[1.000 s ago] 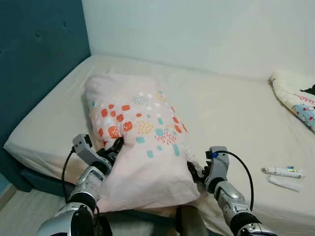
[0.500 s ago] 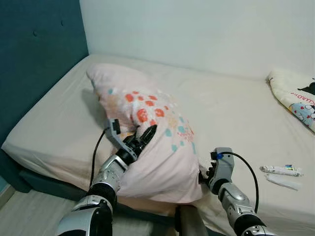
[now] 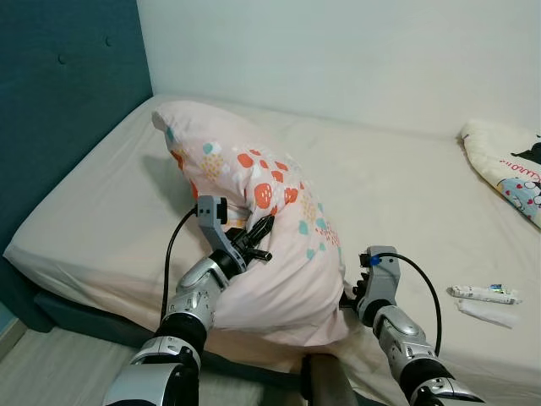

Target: Clean up the room

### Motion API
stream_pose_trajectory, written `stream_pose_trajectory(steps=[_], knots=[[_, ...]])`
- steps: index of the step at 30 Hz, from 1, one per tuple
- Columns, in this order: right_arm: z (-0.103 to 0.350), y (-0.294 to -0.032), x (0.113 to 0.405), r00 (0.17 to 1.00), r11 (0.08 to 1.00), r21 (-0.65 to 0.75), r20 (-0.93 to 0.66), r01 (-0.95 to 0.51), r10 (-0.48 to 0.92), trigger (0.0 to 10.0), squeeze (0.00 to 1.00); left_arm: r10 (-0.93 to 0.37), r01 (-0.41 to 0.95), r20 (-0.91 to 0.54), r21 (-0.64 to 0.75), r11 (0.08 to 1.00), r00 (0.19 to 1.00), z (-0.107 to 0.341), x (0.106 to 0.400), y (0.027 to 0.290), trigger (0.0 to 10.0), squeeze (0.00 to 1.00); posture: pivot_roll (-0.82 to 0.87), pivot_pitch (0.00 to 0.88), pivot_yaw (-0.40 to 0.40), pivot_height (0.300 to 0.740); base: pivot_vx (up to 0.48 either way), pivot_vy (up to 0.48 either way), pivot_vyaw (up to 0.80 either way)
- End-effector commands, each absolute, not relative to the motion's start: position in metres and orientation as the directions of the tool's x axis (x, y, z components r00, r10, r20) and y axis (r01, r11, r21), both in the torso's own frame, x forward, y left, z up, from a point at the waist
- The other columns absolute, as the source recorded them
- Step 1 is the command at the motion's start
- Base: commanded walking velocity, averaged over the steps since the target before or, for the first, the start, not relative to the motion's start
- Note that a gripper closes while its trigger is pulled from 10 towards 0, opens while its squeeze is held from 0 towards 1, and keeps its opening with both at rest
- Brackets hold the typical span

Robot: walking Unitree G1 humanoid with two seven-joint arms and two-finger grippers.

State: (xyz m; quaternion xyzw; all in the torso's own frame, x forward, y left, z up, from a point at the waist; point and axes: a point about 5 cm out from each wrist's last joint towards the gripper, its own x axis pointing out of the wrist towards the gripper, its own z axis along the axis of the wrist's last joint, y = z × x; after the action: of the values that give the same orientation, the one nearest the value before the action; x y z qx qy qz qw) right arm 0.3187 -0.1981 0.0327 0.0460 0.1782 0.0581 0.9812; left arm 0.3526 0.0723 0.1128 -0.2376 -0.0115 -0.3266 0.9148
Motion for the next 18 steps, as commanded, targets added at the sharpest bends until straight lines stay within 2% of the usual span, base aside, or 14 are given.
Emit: stream_pose_trajectory(steps=[1, 5, 7, 12, 14, 15, 16, 17, 18], knots=[[0.041, -0.188, 0.327, 0.935, 0.982, 0.146, -0.316, -0.119, 0.16, 10.0, 0.0, -0.644, 0.638, 0.141, -0.399, 0.658, 0.752, 0.109, 0.347, 0.054, 0.0, 0.0, -0.17, 0.007, -0.035, 0.502, 0.0, 0.0, 0.0], [0.044, -0.185, 0.33, 0.936, 0.981, 0.146, -0.307, -0.131, 0.171, 10.0, 0.0, -0.605, 0.598, 0.098, -0.344, 0.724, 0.79, 0.108, 0.35, 0.057, 0.0, 0.0, -0.17, 0.0, -0.035, 0.502, 0.0, 0.0, 0.0], [0.054, -0.179, 0.338, 0.941, 0.968, 0.187, -0.262, -0.168, 0.214, 10.0, 0.0, -0.517, 0.515, 0.057, -0.235, 0.825, 0.854, 0.113, 0.358, 0.069, 0.0, 0.0, -0.16, 0.0, -0.029, 0.507, 0.0, 0.0, 0.0], [0.06, -0.177, 0.342, 0.943, 0.964, 0.192, -0.241, -0.184, 0.228, 10.0, 0.0, -0.457, 0.461, 0.071, -0.202, 0.864, 0.887, 0.122, 0.364, 0.082, 0.0, 0.0, -0.15, 0.0, -0.026, 0.517, 0.0, 0.0, 0.0], [0.066, -0.175, 0.346, 0.947, 0.962, 0.191, -0.219, -0.194, 0.235, 10.0, 0.0, -0.382, 0.392, 0.089, -0.174, 0.903, 0.92, 0.133, 0.371, 0.098, 0.0, 0.0, -0.14, 0.0, -0.026, 0.527, 0.0, 0.0, 0.0], [0.066, -0.175, 0.346, 0.947, 0.962, 0.191, -0.219, -0.194, 0.235, 10.0, 0.0, -0.382, 0.392, 0.089, -0.174, 0.903, 0.92, 0.133, 0.371, 0.098, 0.0, 0.0, -0.14, 0.0, -0.026, 0.527, 0.0, 0.0, 0.0], [0.068, -0.174, 0.348, 0.948, 0.962, 0.192, -0.212, -0.196, 0.236, 10.0, 0.0, -0.354, 0.364, 0.091, -0.16, 0.917, 0.931, 0.136, 0.374, 0.105, 2.9, 0.0, -0.14, 0.0, -0.026, 0.532, 0.0, 0.0, 0.0], [0.072, -0.174, 0.35, 0.951, 0.961, 0.196, -0.201, -0.197, 0.236, 10.0, 0.0, -0.315, 0.328, 0.105, -0.149, 0.933, 0.943, 0.145, 0.378, 0.116, 10.0, 0.0, -0.11, 0.0, -0.025, 0.537, 0.0, 0.0, 0.0], [0.072, -0.174, 0.35, 0.951, 0.961, 0.196, -0.201, -0.197, 0.236, 10.0, 0.0, -0.315, 0.328, 0.105, -0.149, 0.933, 0.943, 0.145, 0.378, 0.116, 10.0, 0.0, -0.11, 0.0, -0.025, 0.537, 0.0, 0.0, 0.0]])
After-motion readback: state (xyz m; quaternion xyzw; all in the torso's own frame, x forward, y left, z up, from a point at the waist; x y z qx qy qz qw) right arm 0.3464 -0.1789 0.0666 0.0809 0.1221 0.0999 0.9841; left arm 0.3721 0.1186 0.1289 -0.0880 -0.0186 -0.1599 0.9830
